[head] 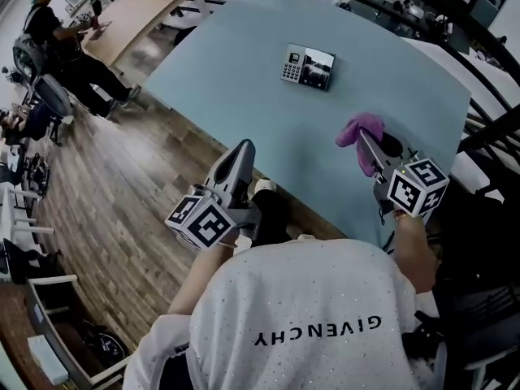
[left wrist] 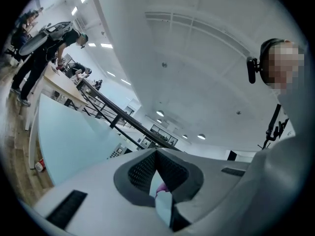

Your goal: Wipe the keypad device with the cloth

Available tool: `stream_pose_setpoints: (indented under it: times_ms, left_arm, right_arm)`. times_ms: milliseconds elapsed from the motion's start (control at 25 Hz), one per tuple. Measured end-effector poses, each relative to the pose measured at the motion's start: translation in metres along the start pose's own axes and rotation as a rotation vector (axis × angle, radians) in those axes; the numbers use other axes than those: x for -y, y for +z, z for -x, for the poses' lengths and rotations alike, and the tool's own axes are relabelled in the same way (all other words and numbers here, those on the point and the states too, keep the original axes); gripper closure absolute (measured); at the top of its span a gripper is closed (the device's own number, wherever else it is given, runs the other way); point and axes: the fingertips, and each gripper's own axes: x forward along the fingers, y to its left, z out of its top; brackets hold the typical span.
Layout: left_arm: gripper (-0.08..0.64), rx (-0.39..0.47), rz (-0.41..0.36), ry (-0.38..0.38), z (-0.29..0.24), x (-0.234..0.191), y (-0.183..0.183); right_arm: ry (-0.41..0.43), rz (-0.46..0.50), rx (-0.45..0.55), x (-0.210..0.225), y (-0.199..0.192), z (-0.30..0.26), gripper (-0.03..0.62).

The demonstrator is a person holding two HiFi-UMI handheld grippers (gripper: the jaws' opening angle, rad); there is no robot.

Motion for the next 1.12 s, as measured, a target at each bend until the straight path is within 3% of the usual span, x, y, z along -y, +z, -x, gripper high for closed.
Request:
stream_pose_setpoints:
  times_ms: [320, 480, 640, 920, 1120]
  left_arm:
    - [0.555, -0.051, 0.025, -0.113, -0.063, -0.012, 0.006]
    - [0.555, -0.106, -0.031, -0.135, -0.101, -0.031, 0.012]
    - [0.555, -0.178, -0.058, -0.192, -0.143, -0.048, 0.018]
    - [0.555, -0.269, -0.077, -0.352, -0.201, -0.065, 0.051]
    - [0.555, -0.341, -0.09, -0.395, -0.232, -0.112, 0.057]
  right_arm:
    - [-0.079, -0.061, 0.021, 0.033, -0.002, -0.003, 0.531]
    - [-0.083, -0.073, 0.056, 0.038, 0.005, -0.022, 0.531]
    - [-0.16, -0.067, 0.06, 0.043, 0.009, -0.042, 0.531]
    - [-0.2, -0.077, 0.084, 0.035, 0.039, -0.097, 0.531]
    - [-0.29, -0.124, 0.028, 0.051, 0.036, -0.152, 0.531]
